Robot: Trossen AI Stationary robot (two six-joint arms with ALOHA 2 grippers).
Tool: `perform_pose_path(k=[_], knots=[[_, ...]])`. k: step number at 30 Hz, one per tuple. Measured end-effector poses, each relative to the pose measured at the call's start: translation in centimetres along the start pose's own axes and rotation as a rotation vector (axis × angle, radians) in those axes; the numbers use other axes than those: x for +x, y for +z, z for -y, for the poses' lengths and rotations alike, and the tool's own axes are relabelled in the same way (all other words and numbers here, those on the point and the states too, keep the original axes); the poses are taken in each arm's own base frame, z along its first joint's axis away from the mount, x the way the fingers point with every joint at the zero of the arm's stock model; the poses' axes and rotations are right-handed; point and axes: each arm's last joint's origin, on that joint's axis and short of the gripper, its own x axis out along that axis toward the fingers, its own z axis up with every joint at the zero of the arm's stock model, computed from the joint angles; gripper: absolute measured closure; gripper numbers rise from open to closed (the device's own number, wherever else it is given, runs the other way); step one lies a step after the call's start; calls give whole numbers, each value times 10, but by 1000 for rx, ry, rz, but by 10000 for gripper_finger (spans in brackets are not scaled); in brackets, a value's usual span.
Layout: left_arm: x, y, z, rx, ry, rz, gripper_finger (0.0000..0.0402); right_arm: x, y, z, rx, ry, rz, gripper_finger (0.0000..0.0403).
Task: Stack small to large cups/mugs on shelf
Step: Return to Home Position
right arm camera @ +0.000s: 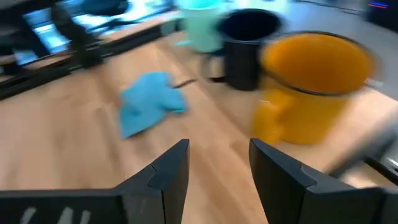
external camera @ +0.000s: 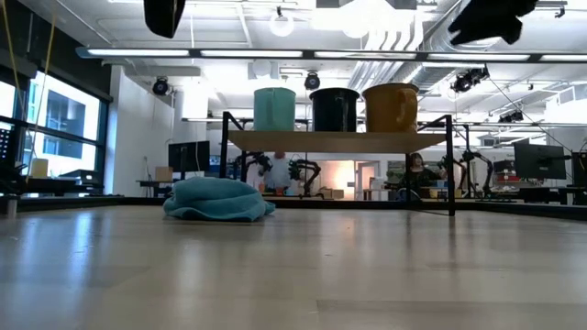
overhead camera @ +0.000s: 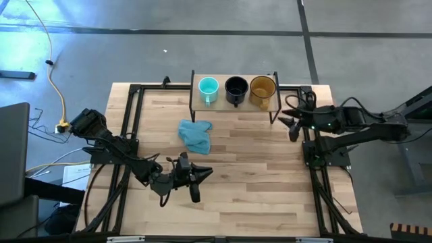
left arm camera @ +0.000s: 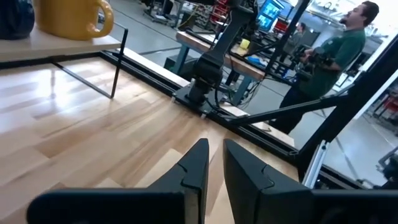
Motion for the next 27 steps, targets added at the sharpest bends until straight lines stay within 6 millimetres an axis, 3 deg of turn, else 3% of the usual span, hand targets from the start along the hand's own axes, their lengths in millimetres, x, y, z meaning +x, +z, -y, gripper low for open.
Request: perform_pose_path(k=[6,10,21,27], knots=[[-3,7,0,69,-6,11,364,-7,1,-4,-127,234,6,245],[-8,20,0,119,-10,36,364,-17,-3,0,-157,335,102,245],[-28,60,-7,245,28,104,364,-40,-40,25,-39,542,448,245],[-39,87,-17,294,44,140,364,-51,-43,32,-26,617,579,245]])
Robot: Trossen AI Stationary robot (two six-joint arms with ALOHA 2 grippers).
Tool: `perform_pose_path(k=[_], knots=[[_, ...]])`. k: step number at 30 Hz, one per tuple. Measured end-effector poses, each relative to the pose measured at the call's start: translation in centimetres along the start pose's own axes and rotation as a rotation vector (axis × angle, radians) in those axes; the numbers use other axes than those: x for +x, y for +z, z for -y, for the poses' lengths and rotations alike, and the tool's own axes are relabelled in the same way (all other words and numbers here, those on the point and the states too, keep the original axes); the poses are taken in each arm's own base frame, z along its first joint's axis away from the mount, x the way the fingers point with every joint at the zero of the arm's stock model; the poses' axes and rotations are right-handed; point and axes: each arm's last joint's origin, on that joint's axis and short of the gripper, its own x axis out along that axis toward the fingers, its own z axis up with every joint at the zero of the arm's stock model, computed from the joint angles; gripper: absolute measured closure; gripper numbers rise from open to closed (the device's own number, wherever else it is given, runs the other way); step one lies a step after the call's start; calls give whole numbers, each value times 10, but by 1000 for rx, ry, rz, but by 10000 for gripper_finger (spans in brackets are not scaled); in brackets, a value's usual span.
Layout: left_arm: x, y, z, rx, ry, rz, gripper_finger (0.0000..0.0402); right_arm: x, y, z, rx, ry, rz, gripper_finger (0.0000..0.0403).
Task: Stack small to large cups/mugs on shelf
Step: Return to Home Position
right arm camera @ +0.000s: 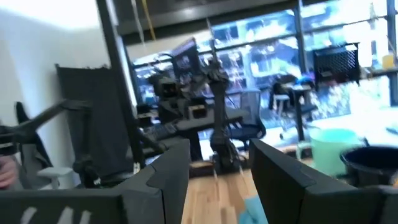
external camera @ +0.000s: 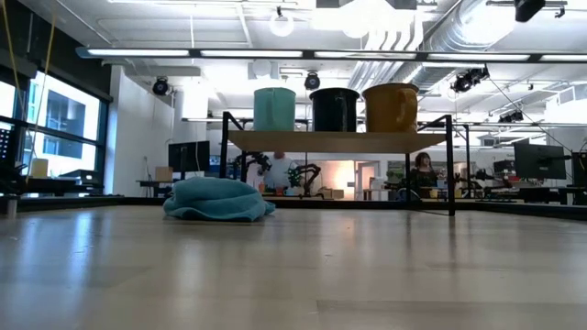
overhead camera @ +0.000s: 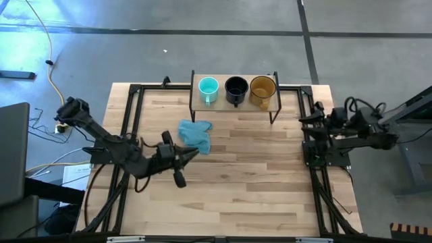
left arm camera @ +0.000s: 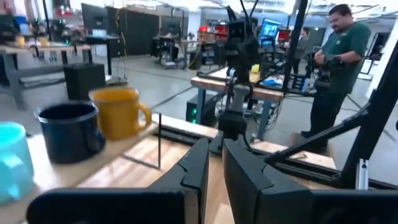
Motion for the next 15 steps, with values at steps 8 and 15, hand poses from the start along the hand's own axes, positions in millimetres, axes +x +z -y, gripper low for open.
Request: perform_pose_path(k=[8,15], knots=[[12,33,-40,2,-107,68,364,-1,5,-3,-32,78,42,245],[30,43,-66,19,-194,99,364,-2,15,-8,-104,216,144,245]])
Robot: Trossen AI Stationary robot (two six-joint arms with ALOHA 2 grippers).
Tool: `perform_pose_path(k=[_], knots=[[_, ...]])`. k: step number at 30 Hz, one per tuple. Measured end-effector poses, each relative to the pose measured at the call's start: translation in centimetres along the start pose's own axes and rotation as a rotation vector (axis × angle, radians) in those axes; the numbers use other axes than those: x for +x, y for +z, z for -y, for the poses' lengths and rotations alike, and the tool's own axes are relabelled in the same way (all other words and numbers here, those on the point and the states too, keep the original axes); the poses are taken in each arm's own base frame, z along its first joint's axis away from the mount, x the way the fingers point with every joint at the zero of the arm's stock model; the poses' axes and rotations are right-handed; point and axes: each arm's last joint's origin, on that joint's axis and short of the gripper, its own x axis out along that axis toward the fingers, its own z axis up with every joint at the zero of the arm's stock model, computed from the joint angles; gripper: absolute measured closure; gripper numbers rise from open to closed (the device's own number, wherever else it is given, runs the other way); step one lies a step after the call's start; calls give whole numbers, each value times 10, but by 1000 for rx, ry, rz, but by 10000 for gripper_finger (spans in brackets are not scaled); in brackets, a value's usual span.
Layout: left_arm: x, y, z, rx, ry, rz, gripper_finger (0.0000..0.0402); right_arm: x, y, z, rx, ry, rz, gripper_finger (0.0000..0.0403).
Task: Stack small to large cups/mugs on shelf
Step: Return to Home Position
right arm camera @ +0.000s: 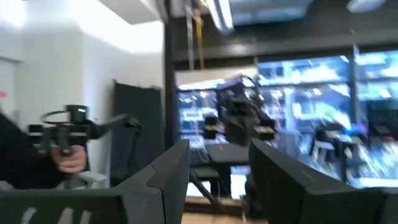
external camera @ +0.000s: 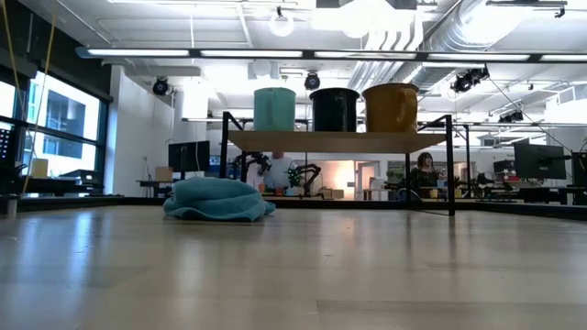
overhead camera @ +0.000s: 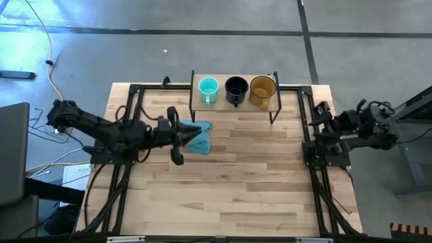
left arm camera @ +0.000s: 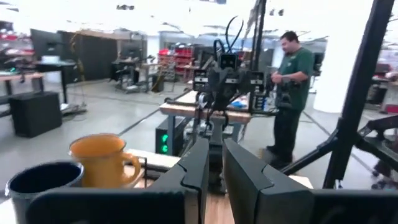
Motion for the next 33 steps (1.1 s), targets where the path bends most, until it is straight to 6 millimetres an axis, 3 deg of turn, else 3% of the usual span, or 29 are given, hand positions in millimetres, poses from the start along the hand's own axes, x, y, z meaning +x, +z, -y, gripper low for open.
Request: perform_pose_path(k=[6,17,27,33], knots=[[3,5,-17,2,-50,16,364,0,3,-2,-32,52,32,245],[-26,20,-33,7,-83,15,364,-1,5,-2,-43,70,52,245],[-67,-19,-53,-100,-35,190,364,-1,8,-3,-60,70,79,245],[-84,-31,-62,-118,25,243,364,0,10,-2,-86,43,105,246]])
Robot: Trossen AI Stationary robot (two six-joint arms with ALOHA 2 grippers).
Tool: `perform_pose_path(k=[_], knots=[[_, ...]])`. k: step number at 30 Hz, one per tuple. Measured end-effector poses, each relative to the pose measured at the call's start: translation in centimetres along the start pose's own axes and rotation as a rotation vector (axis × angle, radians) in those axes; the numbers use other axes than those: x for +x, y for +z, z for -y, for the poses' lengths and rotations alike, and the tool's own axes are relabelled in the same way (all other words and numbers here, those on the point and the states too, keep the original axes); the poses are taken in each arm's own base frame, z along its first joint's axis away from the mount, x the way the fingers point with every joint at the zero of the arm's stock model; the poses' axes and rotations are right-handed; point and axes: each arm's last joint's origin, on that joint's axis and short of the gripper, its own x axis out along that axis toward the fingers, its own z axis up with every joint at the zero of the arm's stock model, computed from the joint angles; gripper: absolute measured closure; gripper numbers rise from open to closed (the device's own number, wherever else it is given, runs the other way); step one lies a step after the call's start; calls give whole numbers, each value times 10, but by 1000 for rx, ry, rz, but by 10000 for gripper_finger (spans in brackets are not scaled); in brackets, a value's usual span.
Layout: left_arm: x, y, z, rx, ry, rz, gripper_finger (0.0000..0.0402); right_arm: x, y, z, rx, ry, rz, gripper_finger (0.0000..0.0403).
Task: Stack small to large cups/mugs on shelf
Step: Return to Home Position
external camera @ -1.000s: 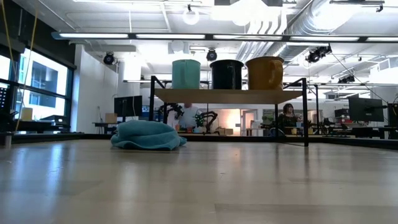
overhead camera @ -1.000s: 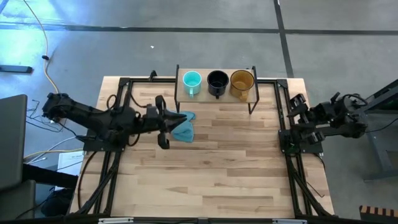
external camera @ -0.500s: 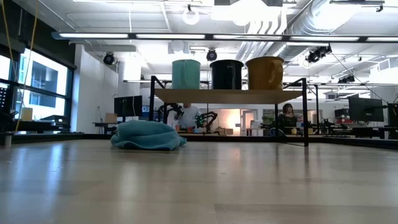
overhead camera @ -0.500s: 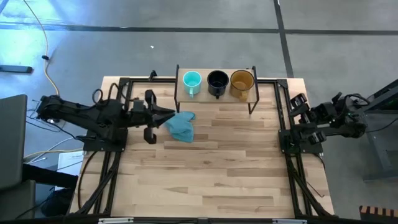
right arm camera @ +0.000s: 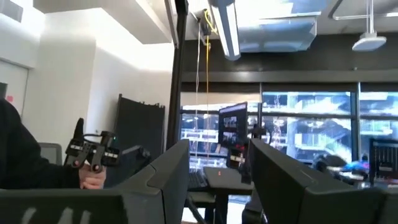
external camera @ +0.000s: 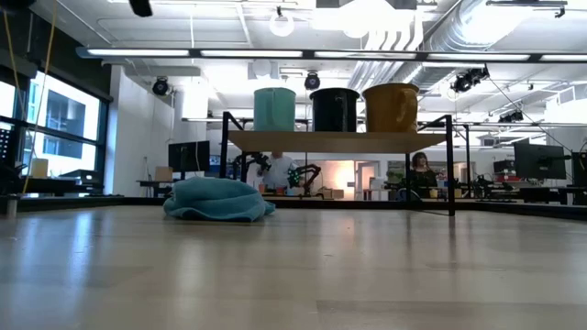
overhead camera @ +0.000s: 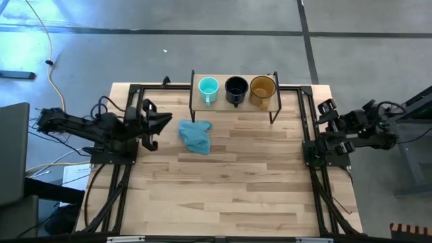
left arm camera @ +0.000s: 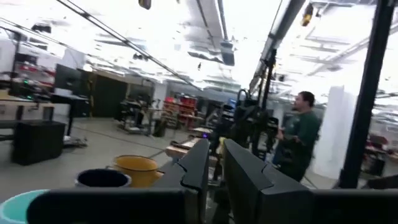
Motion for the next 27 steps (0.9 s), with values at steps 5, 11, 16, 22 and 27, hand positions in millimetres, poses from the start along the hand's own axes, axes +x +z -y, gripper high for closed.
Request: perform_pose_path(k=[5,11,16,22,27], knots=[[-11,7,-6,40,32,44,364,5,-1,1,-34,0,-3,260],[-25,24,-12,70,42,123,364,5,0,1,-48,12,6,278],[-39,32,-17,55,26,139,364,3,1,0,-50,28,17,279],[-44,31,-19,26,-17,107,364,3,1,-1,-47,68,17,280],[-44,28,-18,20,-59,74,364,3,1,-4,-30,145,16,280]])
